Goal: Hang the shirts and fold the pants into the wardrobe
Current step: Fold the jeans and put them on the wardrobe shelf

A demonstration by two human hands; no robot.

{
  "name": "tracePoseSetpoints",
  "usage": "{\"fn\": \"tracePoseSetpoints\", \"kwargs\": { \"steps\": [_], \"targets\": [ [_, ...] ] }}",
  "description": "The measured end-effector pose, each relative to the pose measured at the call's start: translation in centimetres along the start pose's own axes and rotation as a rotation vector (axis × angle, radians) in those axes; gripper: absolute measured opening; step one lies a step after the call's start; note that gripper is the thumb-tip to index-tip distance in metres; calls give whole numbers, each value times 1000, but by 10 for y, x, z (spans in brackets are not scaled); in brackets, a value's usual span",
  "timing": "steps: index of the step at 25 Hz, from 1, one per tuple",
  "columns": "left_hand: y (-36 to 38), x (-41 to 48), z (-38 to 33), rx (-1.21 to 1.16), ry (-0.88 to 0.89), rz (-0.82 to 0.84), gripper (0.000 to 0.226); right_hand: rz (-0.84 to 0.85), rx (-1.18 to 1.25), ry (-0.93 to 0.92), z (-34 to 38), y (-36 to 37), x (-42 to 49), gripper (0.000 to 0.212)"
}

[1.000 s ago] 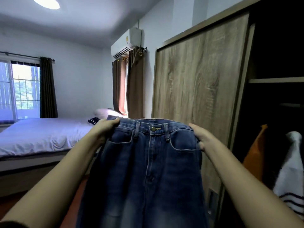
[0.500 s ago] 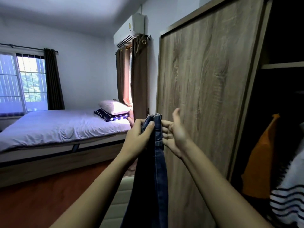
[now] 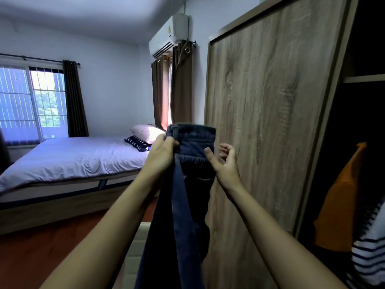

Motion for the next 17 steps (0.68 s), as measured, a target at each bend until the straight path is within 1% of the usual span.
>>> {"fn": "tracePoseSetpoints", "kwargs": {
  "steps": [1, 2, 3, 4, 5, 6, 7, 8, 9, 10, 11, 12, 13, 14, 15, 16, 17],
  "targets": [
    [-5, 8, -15, -2, 54, 16, 23, 51, -25, -27, 10, -1, 6, 80],
    [-12, 17, -30, -28, 84, 54, 22, 96, -35, -68, 23, -2, 16, 82],
    [-21, 29, -45, -61, 101, 102, 18, 106, -54, -125, 42, -3, 26, 71],
    [-30, 41, -59, -63, 132, 143, 14, 61, -99, -191, 64, -5, 37, 57],
    [-37, 53, -70, 3, 164, 165, 15, -25, -170, -273, 87, -7, 48, 49],
    [-41, 61, -78, 71, 201, 158, 19, -102, -251, -360, 109, -8, 54, 48],
    [-42, 66, -84, 102, 247, 109, 24, -158, -327, -431, 125, -7, 58, 51],
    [-40, 66, -88, 104, 330, 12, 29, -189, -377, -473, 134, -5, 61, 54],
    [-38, 61, -92, 151, 433, -123, 31, -198, -408, -500, 139, -4, 60, 55],
    [-37, 56, -91, 272, 532, -252, 33, -184, -413, -511, 140, -3, 59, 54],
    [-36, 51, -88, 395, 596, -325, 37, -160, -405, -516, 140, -2, 58, 53],
    [-37, 49, -86, 447, 626, -347, 42, -145, -398, -529, 140, -1, 58, 51],
    [-40, 51, -83, 415, 584, -316, 45, -134, -399, -547, 141, -1, 58, 49],
    [-44, 55, -83, 342, 484, -261, 42, -118, -399, -553, 143, -2, 59, 48],
    [-45, 58, -83, 215, 350, -137, 38, -98, -381, -555, 143, -4, 59, 48],
    [-44, 60, -84, 70, 235, 29, 33, -74, -366, -552, 143, -6, 57, 47],
    [-42, 62, -84, -31, 184, 168, 26, -51, -348, -539, 141, -9, 56, 46]
  ]
}}
Point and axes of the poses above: each hand's wrist, its own x-axis towards the middle knuckle, its own y-axis out of the palm, z = x × y, the point moved 3 cm from there along x, towards the middle knuckle, and after that the axes turned 2 degrees about -z, right-handed, at the moved point
